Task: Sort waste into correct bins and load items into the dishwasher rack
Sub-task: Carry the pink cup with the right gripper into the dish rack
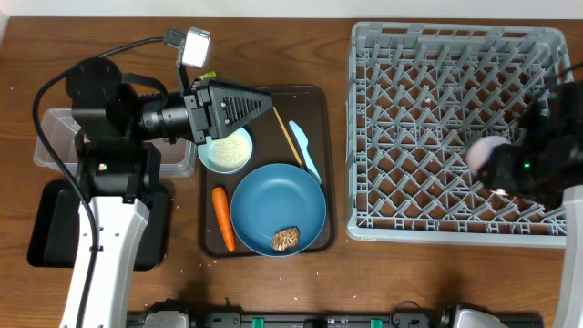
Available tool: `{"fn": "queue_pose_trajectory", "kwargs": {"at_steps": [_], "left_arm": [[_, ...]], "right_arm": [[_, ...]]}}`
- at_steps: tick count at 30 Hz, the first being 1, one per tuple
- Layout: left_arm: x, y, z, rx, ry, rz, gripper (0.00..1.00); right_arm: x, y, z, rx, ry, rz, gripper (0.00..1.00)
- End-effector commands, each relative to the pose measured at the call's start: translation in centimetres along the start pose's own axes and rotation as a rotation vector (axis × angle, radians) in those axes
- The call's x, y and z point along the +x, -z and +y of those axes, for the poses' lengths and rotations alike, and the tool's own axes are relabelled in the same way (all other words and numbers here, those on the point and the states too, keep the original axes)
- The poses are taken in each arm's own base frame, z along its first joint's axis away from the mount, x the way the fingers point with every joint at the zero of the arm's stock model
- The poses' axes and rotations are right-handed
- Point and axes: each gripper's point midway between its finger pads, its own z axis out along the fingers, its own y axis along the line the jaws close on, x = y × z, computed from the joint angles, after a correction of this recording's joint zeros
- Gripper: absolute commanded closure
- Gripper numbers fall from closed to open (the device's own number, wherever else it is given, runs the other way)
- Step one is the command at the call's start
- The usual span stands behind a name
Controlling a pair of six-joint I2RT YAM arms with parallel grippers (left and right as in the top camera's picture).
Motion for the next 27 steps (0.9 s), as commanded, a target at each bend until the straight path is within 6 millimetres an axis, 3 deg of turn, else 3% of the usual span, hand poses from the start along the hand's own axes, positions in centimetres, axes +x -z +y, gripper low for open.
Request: {"fn": "queue_pose_trajectory", "kwargs": {"at_steps": [1, 7, 21, 27], "left_arm": [[-0.2, 0.1, -0.5, 0.007, -0.044, 0.003, 0.73], [-0.2, 0.1, -0.5, 0.007, -0.044, 0.003, 0.73], [-0.2, 0.1, -0.5, 0.007, -0.044, 0.003, 0.72], [-0.2, 0.1, -0.5, 0.007, -0.043, 0.003, 0.72]], "right_arm": [[-1.0, -0.2, -2.5, 0.081, -0.088, -0.004, 0.56], [-1.5, -2.5, -3.6, 0.098, -0.125, 0.078, 0.56], [-1.8, -9.0, -2.7, 0.049, -0.131, 0.312, 0.55], [-2.2, -11.0, -2.7, 0.047, -0.133, 0.352, 0.41]]}}
